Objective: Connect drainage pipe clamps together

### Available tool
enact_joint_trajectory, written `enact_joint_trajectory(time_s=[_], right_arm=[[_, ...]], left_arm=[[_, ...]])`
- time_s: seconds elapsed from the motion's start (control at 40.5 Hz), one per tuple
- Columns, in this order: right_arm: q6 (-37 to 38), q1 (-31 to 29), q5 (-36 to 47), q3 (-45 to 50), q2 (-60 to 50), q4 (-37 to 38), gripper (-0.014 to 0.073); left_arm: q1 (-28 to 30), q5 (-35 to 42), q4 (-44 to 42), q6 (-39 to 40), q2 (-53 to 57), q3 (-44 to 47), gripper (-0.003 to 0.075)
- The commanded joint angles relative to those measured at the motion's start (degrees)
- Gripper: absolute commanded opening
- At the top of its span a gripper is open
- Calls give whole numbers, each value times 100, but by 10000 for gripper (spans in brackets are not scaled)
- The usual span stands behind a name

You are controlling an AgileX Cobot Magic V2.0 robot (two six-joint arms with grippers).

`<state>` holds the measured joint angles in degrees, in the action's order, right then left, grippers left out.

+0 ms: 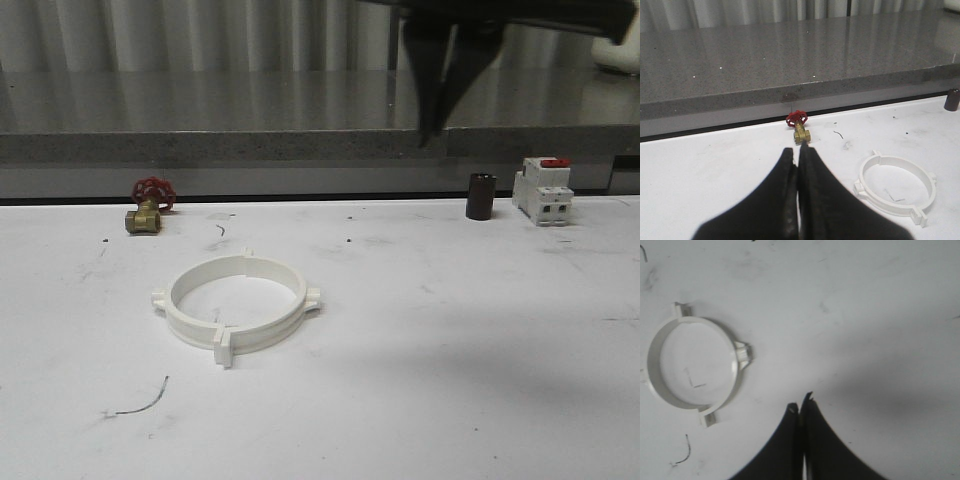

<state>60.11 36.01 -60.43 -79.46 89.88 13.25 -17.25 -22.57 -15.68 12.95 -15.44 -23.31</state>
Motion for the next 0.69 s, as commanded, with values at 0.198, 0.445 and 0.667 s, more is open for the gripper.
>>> enact_joint_trajectory(time_s=[0.198, 0.445, 0.667], right_arm=[[-1773, -1341, 238, 755, -1590, 246, -116], [-3855, -3018, 728, 1284, -2216, -719, -116], [-5204, -4018, 2255, 2761, -3083, -1789, -116]], left_arm=[[-42, 439, -42, 7, -34, -149, -20], [-42, 439, -42, 7, -34, -149, -20], [-42, 439, -42, 7, -34, -149, -20]])
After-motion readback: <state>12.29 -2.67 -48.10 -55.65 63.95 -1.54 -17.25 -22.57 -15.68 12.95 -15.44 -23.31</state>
